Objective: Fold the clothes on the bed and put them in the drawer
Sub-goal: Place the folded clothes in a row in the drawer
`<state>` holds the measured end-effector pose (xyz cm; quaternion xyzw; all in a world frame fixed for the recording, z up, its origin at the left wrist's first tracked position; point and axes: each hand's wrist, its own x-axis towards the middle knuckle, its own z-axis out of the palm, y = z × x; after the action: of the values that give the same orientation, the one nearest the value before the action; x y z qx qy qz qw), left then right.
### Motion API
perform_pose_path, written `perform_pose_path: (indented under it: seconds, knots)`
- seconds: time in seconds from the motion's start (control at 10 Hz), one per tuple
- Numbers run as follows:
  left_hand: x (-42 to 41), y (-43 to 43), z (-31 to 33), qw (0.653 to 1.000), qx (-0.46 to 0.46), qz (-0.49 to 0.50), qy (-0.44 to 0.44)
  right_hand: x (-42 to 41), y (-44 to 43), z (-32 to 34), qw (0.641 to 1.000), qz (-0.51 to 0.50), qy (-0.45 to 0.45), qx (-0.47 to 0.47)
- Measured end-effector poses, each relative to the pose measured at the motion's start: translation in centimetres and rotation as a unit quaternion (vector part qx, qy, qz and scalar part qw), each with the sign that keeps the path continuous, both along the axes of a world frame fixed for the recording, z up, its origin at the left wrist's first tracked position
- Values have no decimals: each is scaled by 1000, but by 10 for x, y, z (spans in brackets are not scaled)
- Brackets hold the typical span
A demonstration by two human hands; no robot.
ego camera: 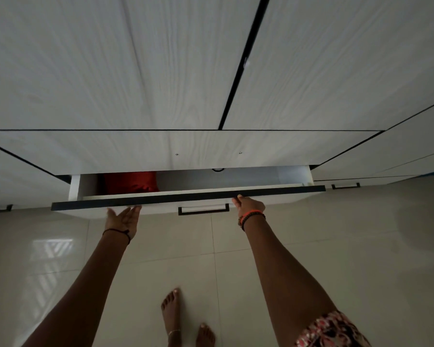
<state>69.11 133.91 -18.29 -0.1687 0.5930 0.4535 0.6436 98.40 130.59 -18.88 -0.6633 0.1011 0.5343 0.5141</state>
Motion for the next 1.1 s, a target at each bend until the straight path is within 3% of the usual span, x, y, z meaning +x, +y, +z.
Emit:
perform_pose_path:
  seconds: [0.2,0.3,0.4,0.6,0.8,1.1]
  knots:
    - [1,22,8,977,54,172,-114,-3,27,26,996,-6,-70,-50]
    - [1,31,7,968,74,195,-137,-5,35,35,996,-86,-19,-28]
    - [5,35,12,968,82,195,-134,-8,40,31,988,-150,25,27]
    - [9,48,7,974,90,176,-111,-9,47,24,981,-160,47,101]
    - [12,54,0,989,98,82,-74,-7,64,19,977,-160,62,129]
    - [11,51,-7,993,95,44,-51,3,66,14,975,-162,87,122]
